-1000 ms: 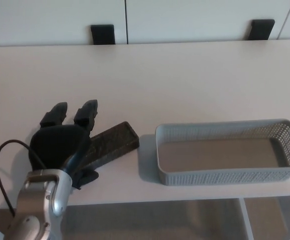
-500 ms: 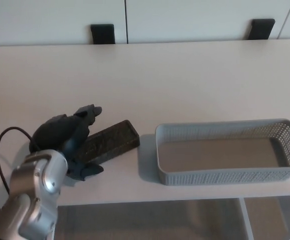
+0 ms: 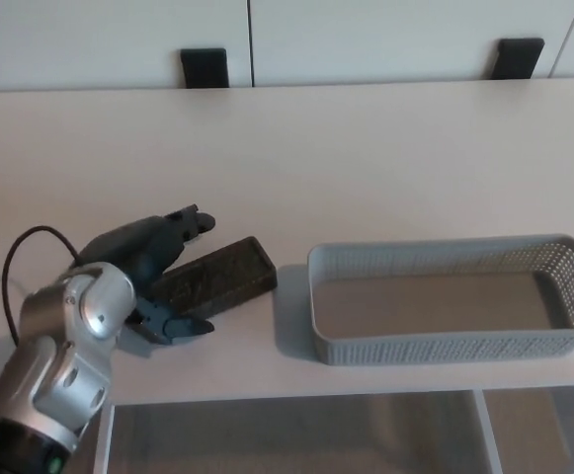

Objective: The robot walks towards a desk on which an eraser is kept on the left hand side and a container is kept on the right hand side. The robot picks up the eraser using its left hand and places it in the container.

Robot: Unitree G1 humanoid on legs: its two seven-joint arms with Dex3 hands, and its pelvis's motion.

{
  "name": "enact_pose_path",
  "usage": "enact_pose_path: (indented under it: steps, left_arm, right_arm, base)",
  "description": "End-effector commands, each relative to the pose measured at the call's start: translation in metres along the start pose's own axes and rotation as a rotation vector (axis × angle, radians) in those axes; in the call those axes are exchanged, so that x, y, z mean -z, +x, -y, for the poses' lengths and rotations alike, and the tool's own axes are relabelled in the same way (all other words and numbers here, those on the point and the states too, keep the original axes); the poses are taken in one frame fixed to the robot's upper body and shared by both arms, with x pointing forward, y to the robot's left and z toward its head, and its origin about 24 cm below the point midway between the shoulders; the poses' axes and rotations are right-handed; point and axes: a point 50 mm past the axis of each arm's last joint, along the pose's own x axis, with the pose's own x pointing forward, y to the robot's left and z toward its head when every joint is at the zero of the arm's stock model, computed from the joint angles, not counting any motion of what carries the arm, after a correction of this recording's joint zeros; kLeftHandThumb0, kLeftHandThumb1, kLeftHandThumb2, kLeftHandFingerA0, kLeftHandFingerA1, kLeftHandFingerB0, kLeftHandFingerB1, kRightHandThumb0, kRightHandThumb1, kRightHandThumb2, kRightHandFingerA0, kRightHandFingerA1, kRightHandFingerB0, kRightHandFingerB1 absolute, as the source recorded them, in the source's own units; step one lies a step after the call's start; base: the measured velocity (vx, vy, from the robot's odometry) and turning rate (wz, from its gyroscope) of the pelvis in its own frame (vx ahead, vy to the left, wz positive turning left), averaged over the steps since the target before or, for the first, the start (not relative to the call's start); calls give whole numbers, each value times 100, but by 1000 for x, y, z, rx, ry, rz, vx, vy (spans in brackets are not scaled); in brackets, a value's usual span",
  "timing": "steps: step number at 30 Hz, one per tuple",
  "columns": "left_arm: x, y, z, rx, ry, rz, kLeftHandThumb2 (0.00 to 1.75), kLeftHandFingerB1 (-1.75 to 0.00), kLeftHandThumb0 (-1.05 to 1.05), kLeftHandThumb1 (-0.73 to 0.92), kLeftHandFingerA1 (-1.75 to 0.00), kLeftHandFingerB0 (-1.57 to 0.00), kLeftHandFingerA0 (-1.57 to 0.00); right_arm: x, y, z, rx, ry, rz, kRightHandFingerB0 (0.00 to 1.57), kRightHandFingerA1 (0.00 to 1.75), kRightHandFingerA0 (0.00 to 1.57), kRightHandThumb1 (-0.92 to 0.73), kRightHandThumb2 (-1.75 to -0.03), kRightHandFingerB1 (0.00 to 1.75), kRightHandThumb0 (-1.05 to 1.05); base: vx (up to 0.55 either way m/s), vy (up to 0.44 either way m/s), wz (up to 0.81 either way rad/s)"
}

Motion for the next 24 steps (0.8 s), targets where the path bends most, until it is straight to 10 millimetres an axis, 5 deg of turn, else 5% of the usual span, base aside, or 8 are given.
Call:
enact_pose_path:
  steps: [1, 5, 10, 13, 17, 18, 22, 24]
  left_arm:
    - [2, 0, 22, 100, 234, 22, 63, -31, -41, 75, -67, -34, -73]
    - [-6, 0, 31, 238, 358, -42, 62, -41, -31, 71, -60, -60, -86]
    - [-6, -4, 39, 164, 413, -1, 67, -53, -29, 86, -138, -60, -55]
    - [-5, -4, 38, 136, 432, -6, 68, -40, -34, 92, -74, -51, -73]
    - [-2, -5, 36, 72, 393, 13, 110, -64, -30, 72, -100, -54, -72]
    - [-1, -6, 36, 55, 375, 12, 68, -49, -31, 92, -131, -64, -55]
    - [-3, -10, 28, -79, 269, 73, 108, -64, -33, 72, -108, -57, -74]
    - [-6, -12, 19, -153, 195, 94, 68, -46, -31, 86, -139, -63, -62]
  right_arm:
    - [-1, -1, 5, -19, -54, -24, 69, 50, 82, -41, -52, 47, -21]
    - [-3, -1, 5, -22, -63, -24, 69, 50, 83, -41, -52, 47, -20]
    - [-5, 0, 7, -24, -70, -21, 69, 50, 83, -41, -52, 47, -20]
    - [-7, 1, 9, -21, -85, -13, 70, 51, 86, -41, -52, 47, -20]
    - [-8, 1, 10, -22, -84, -14, 69, 51, 86, -41, -52, 47, -20]
    - [-8, 2, 10, -21, -85, -14, 70, 51, 87, -41, -52, 47, -21]
    - [-9, 2, 11, -23, -96, -17, 70, 51, 89, -41, -52, 47, -21]
    - [-10, 2, 10, -24, -102, -18, 70, 51, 89, -41, -52, 47, -21]
  base:
    - [0, 0, 0]
    - [0, 0, 0]
    - [0, 0, 0]
    - [0, 0, 0]
    - [0, 0, 0]
    - [0, 0, 0]
    - [0, 0, 0]
    - [0, 0, 0]
